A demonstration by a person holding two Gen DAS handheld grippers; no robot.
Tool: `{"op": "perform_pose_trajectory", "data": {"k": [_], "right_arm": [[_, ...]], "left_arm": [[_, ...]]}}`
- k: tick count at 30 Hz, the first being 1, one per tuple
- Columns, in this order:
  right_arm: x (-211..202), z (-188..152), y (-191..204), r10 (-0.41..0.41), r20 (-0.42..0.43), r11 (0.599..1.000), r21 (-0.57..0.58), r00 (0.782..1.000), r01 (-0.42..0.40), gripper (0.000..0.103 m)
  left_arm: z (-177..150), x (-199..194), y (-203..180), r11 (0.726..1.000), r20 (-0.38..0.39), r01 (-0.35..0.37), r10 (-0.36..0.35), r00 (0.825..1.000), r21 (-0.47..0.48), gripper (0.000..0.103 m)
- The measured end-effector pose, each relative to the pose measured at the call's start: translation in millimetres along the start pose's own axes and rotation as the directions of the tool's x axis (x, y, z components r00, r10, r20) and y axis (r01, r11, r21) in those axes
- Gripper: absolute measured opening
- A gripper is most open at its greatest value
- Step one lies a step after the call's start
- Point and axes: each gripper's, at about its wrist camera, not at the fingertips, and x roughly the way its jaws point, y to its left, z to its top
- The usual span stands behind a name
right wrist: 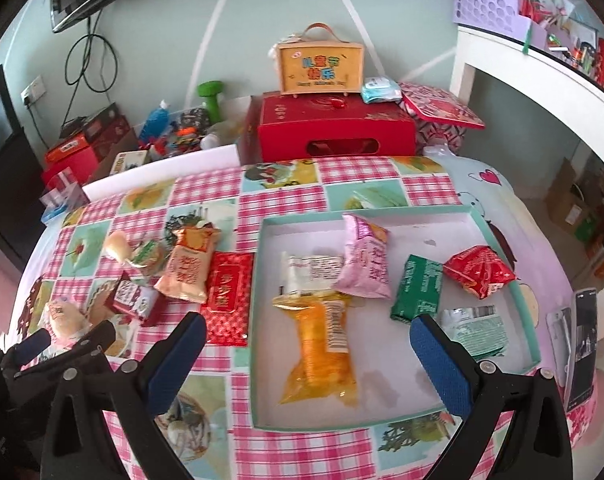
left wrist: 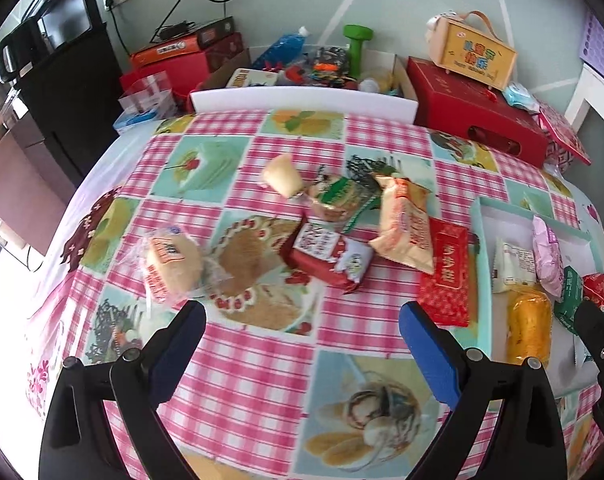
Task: Organize snacks
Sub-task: 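Withdraw both tools from the tray back over the snack pile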
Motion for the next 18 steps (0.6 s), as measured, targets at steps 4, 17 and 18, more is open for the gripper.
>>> {"op": "perform_pose_trajectory", "data": {"k": [4,17,18], "right_arm": [[4,-4,10,0.009,-0.015,1.000,-0.013,1.000,-0.009,0.103],[37,-18,45,0.067,-0.104,0.995,-0.070,0.992,-0.075,0.096],[38,-20,50,0.074,-0.109,0.994,-0.076,0.991,-0.083,0.095]], "left_arm": [[1,2,12,1.000,-0.009,0.008,-0.009,1.000,-0.019,0.097],[2,16,60,0.996,-0.051,-0.008,0.004,0.999,-0.085,0.097],[1,18,69,0.994,-0.058,-0.012,0.006,0.998,-0.106,0.097]]}}
